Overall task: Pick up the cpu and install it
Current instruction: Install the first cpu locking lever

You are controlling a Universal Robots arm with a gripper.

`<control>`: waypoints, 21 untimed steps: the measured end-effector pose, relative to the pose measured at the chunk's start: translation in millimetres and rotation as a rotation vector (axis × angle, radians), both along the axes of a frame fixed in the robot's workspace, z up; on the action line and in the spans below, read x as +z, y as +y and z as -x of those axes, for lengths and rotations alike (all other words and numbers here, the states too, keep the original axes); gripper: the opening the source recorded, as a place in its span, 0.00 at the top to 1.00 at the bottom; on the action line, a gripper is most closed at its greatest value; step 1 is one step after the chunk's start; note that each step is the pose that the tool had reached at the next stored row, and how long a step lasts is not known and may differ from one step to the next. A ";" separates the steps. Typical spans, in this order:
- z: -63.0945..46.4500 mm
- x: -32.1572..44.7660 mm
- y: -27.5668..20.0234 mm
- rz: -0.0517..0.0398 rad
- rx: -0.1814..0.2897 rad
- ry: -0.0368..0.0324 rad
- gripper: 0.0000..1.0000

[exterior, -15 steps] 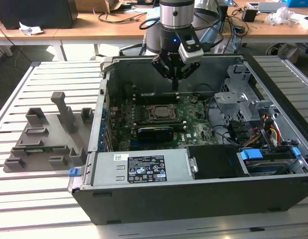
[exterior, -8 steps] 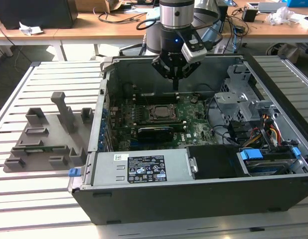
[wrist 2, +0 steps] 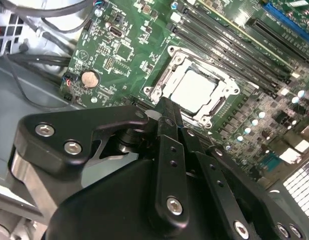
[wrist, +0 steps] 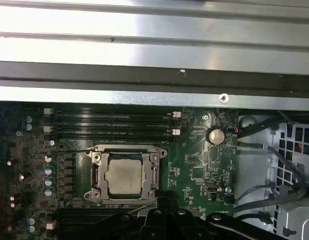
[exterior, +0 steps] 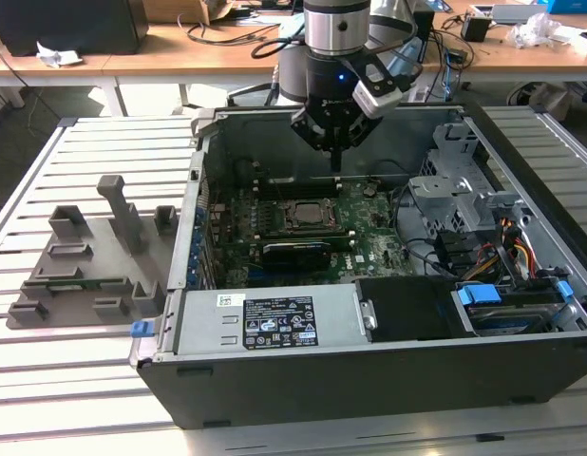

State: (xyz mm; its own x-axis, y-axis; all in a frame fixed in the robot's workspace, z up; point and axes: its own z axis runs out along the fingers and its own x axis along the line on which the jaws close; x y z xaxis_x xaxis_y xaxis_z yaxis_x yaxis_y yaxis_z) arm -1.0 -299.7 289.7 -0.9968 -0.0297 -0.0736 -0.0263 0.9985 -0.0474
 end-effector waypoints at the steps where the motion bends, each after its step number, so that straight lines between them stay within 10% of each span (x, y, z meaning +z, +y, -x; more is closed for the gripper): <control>1: 0.0 0.0 0.0 0.0001 0.012 0.0000 0.89; 6: 0.0 0.0 0.0 0.0000 0.043 0.0000 0.89; 9: -0.1 -0.7 0.0 -0.0004 0.043 0.0434 0.89; 11: -0.3 -1.4 0.0 -0.0015 0.043 0.0920 0.89; 21: 10.7 -1.5 0.0 -0.0016 0.043 0.0965 0.89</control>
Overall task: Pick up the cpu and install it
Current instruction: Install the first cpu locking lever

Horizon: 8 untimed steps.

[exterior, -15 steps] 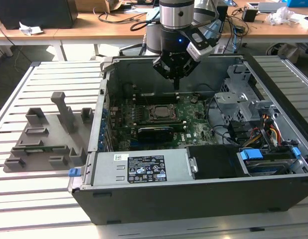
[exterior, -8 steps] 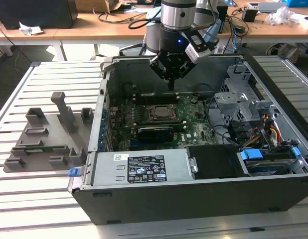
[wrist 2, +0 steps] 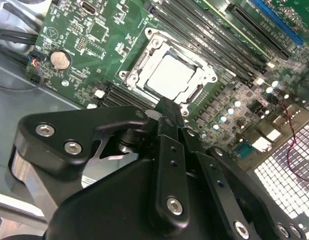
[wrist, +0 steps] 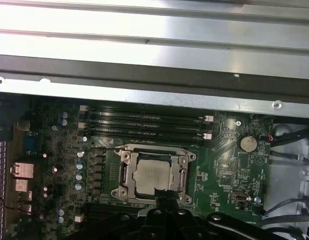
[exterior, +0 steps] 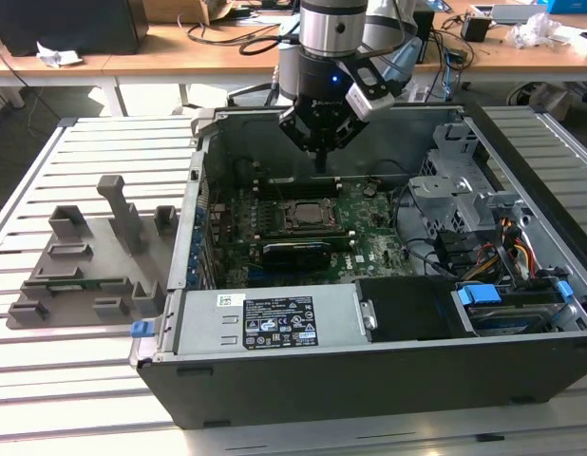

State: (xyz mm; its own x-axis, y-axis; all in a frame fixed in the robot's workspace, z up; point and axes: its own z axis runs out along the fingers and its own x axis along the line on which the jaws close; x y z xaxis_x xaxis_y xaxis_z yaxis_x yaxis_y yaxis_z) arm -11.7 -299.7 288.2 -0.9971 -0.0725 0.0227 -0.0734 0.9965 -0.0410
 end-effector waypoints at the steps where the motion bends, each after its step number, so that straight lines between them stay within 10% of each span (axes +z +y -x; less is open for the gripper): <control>1: 1.0 0.0 0.0 0.0001 0.000 0.0000 0.89; 8: 18.4 0.0 0.1 -0.0020 0.000 0.0000 0.89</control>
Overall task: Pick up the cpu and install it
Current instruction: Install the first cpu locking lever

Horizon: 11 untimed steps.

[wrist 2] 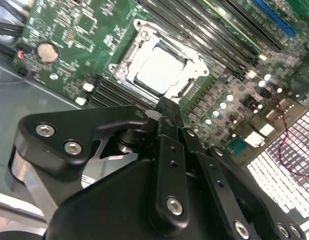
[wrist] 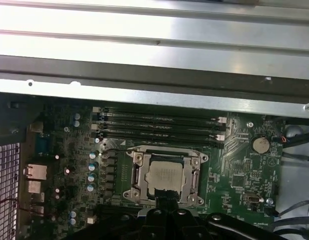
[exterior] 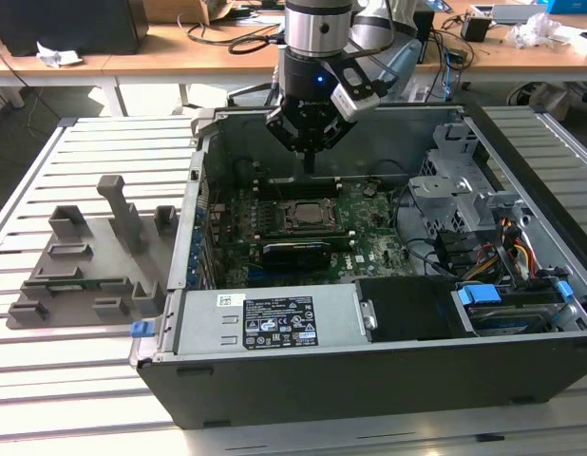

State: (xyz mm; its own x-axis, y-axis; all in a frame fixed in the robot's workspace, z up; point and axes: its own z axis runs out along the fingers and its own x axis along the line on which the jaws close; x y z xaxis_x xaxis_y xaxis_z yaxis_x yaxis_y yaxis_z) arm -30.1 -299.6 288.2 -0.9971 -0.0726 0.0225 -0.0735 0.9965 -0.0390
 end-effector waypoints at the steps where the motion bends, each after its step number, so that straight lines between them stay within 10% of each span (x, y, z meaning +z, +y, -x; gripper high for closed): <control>1: 3.3 -0.1 0.2 0.0000 0.000 0.0000 0.89; 11: 57.8 -10.0 23.6 -0.0021 0.000 0.0000 0.89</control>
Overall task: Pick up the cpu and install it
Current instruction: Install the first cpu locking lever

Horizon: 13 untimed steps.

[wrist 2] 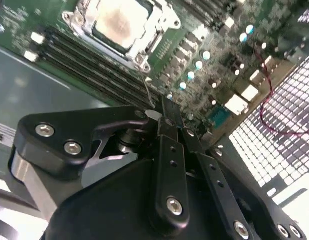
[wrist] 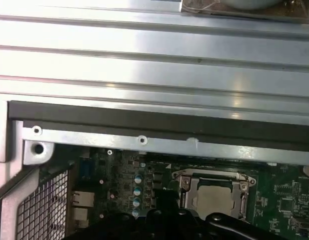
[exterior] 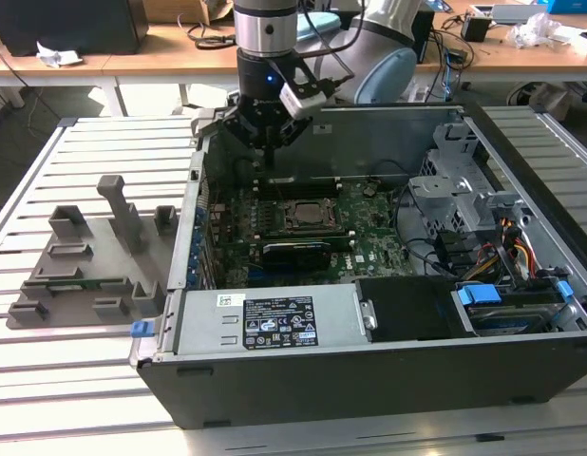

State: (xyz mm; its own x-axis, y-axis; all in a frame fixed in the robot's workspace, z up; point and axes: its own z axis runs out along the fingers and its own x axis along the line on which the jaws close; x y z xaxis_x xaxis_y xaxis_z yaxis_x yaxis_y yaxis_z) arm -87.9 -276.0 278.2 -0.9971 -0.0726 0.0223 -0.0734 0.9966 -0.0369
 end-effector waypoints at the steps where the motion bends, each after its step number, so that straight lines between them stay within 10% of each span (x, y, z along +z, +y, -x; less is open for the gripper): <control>1: 3.1 -1.9 0.9 0.0000 0.000 0.0001 0.89; 13: -13.0 -17.5 2.1 0.0001 0.000 0.0035 0.89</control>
State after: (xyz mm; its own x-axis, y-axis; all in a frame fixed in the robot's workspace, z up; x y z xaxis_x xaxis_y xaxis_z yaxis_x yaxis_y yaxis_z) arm -74.9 -274.0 260.7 -0.9970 -0.0728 0.0258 -0.0737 0.9966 -0.0368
